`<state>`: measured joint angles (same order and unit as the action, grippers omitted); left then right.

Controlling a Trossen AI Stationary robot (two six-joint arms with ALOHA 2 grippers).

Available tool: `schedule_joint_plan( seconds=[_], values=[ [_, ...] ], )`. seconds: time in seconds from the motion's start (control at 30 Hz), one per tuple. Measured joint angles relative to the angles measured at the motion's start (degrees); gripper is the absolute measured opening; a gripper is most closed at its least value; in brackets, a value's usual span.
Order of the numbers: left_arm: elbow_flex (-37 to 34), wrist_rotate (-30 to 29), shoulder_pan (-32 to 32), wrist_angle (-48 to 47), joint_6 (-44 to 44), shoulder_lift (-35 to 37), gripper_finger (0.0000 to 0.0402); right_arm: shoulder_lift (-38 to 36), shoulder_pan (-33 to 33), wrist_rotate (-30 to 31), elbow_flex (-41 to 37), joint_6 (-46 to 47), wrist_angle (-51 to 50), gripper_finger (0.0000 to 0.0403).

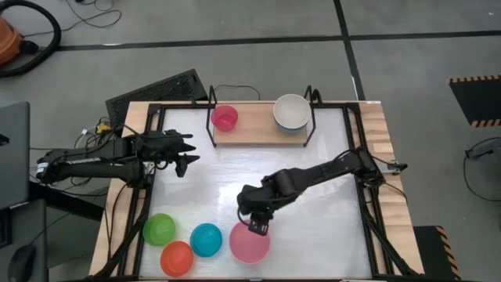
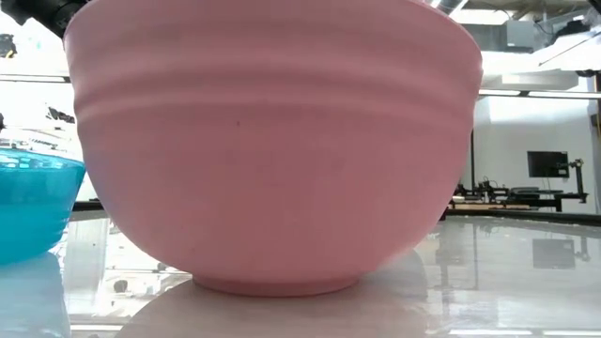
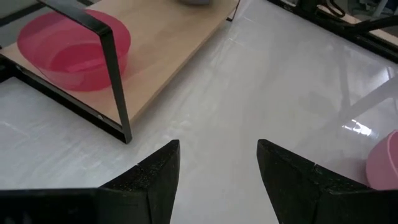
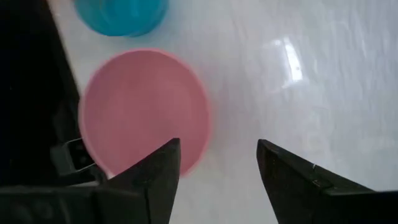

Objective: Place and stack bowls onto a shelf
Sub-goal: Stack the large pink bowl on top of the large white bowl on the shelf

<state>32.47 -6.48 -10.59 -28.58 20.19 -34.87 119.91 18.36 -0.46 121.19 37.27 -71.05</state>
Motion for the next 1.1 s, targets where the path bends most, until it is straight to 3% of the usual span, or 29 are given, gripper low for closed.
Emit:
schedule_joint_plan(
  seconds=[0.47,0.73,1.1],
  values=[
    [0.0,0.0,0.0,-0.3,-0.1,0.0,0.0199,7.0,-3.2,-6.8,-0.4,-9.4,-0.4,0.0239],
    [0.0,0.0,0.0,-0.3,-0.1,0.0,0.0199,8.0,-4.2,-7.2,-0.7,-10.3,0.4,0.0239],
    [0.0,0.0,0.0,-0.4,0.0,0.0,0.0199,13.4,-3.0,-13.0,-0.8,-10.9,0.6,0.0239]
  ],
)
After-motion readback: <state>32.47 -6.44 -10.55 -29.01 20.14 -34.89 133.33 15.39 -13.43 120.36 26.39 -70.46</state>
